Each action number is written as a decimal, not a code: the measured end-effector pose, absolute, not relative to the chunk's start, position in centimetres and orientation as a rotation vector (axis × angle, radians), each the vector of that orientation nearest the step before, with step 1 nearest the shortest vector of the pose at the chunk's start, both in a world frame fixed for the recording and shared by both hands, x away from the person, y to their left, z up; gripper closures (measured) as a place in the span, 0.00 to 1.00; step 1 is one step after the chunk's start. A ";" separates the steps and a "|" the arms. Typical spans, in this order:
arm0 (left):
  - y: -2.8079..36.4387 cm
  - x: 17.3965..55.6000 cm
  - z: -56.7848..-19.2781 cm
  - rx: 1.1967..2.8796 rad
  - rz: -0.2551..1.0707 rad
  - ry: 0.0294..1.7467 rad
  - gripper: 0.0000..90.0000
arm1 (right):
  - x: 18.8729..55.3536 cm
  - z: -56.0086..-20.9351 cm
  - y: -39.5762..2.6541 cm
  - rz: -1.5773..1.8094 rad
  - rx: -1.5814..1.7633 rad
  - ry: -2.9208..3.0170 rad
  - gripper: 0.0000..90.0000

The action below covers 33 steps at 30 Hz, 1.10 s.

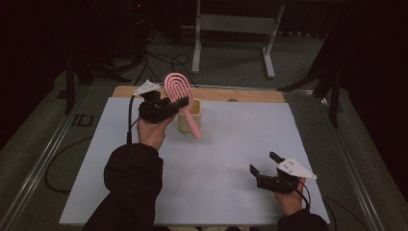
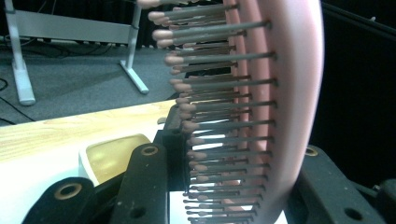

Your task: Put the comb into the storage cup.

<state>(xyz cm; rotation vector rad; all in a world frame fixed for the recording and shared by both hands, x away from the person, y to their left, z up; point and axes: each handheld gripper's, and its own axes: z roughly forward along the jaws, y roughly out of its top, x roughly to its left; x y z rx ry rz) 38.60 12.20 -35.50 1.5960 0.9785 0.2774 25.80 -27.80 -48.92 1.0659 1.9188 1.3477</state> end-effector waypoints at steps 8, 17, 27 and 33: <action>12.5 38.9 -35.3 1.592 0.289 0.984 0.72 | 25.8 -48.9 -27.8 1.350 1.066 1.918 0.11; 12.7 39.0 -34.8 1.587 0.303 0.987 0.72 | 25.8 -48.9 -27.8 1.348 1.068 1.920 0.11; 13.0 39.3 -34.5 1.588 0.316 0.994 0.72 | 25.8 -49.0 -27.8 1.347 1.067 1.922 0.11; 13.0 39.5 -34.3 1.589 0.323 0.996 0.72 | 25.8 -49.0 -27.8 1.348 1.066 1.924 0.11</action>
